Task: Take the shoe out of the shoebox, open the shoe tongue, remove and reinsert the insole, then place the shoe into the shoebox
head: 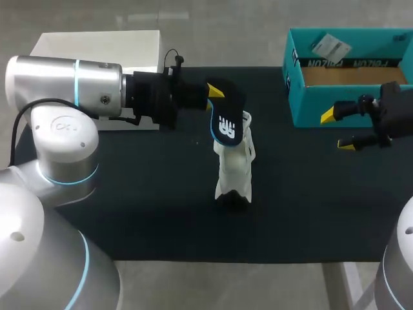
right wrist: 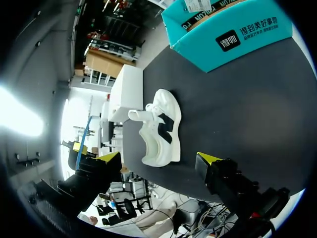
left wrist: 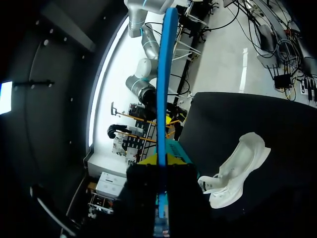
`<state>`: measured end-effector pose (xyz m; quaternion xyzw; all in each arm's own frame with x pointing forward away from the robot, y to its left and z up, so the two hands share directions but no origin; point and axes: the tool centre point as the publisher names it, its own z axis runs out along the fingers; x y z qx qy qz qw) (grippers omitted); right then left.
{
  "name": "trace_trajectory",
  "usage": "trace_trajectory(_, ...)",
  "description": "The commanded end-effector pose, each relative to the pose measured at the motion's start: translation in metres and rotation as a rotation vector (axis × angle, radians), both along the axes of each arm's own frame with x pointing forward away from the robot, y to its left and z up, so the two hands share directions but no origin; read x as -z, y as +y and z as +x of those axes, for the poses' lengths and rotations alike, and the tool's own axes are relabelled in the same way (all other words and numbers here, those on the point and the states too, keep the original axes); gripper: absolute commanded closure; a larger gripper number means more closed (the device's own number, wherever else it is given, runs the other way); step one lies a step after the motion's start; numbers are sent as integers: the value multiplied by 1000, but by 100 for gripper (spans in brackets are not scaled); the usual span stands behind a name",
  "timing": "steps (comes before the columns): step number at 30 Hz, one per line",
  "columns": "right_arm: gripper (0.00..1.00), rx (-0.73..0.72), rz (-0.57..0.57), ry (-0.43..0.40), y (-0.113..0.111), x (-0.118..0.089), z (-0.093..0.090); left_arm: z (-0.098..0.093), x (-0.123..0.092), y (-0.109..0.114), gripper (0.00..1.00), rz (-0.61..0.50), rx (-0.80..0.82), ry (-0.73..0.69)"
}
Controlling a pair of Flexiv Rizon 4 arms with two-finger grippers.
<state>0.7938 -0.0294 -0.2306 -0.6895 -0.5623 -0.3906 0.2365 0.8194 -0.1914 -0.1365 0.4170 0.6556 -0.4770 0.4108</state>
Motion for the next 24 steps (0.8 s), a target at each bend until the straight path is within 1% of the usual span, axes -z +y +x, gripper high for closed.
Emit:
trace_trajectory(1,0,2,-3,1,1,0,-1,0,0,-1,100,3,-2,-1)
trace_trajectory(9,0,2,-3,1,1,0,-1,0,0,-1,100,3,-2,-1)
trace_trajectory(10,0,2,-3,1,1,0,-1,1,4,-2,100,19,0,97)
trace_trajectory(11,0,2,-3,1,1,0,-1,0,11,-3,100,63,10,128)
trace_trajectory(12,0,2,-3,1,1,0,-1,-3,18,-2,100,80,18,127)
trace_trajectory(17,0,2,-3,1,1,0,-1,-15,38,4,100,151,73,251)
trace_trajectory(18,0,2,-3,1,1,0,-1,-17,40,5,100,160,81,264)
trace_trajectory(20,0,2,-3,1,1,0,-1,-25,43,11,100,197,152,354)
trace_trajectory(21,0,2,-3,1,1,0,-1,-28,45,14,100,235,230,399)
trace_trajectory(24,0,2,-3,1,1,0,-1,-28,45,14,100,235,230,399)
